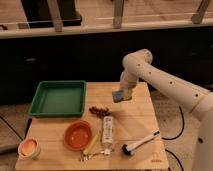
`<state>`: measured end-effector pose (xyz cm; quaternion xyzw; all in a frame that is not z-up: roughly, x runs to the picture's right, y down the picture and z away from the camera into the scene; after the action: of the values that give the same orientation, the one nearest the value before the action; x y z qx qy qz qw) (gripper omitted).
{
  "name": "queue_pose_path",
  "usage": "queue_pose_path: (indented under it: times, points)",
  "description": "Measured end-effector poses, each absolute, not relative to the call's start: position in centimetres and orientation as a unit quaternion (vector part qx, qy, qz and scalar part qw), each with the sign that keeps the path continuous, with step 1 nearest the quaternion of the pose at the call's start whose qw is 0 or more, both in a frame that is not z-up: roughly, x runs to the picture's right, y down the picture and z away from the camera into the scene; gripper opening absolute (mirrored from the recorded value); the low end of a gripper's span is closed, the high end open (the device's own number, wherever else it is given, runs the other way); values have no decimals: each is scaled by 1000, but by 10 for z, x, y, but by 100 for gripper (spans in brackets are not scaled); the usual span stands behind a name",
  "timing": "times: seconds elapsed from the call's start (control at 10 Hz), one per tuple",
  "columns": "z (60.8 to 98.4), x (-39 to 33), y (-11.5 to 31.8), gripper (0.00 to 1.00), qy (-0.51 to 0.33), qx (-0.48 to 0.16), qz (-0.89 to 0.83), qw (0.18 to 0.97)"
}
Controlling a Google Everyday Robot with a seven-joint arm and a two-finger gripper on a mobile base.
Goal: Wipe tray with sponge
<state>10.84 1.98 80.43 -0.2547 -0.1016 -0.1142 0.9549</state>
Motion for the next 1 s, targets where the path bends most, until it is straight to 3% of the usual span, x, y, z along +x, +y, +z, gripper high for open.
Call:
queue_pose_path:
  times: [1.0]
  points:
    - [797, -3, 10, 3, -119, -240, -196, 943]
